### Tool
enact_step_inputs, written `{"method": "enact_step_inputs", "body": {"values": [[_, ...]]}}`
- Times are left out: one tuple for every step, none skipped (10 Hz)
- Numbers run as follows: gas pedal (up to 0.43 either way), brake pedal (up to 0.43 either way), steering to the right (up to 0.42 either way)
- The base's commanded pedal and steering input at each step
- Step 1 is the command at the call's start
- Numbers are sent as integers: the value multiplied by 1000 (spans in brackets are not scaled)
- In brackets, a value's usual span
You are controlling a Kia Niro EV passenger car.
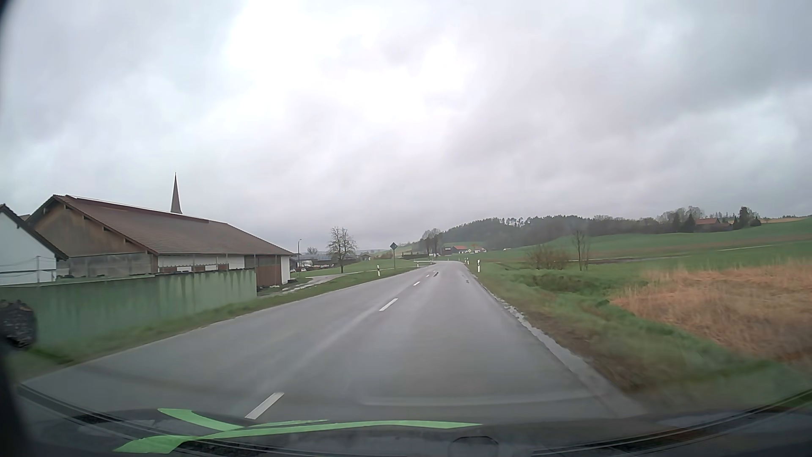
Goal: Follow the waypoints while adhering to traffic rules and regulations
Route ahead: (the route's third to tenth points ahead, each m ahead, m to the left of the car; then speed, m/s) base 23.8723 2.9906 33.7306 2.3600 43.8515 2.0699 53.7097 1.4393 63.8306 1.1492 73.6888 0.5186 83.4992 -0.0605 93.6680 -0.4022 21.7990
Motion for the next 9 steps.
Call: {"method": "enact_step_inputs", "body": {"values": [[189, 0, 6], [189, 0, 5], [169, 0, 5], [150, 0, 5], [150, 0, 5], [150, 0, 5], [157, 0, 5], [177, 0, 4], [209, 0, 4]]}}
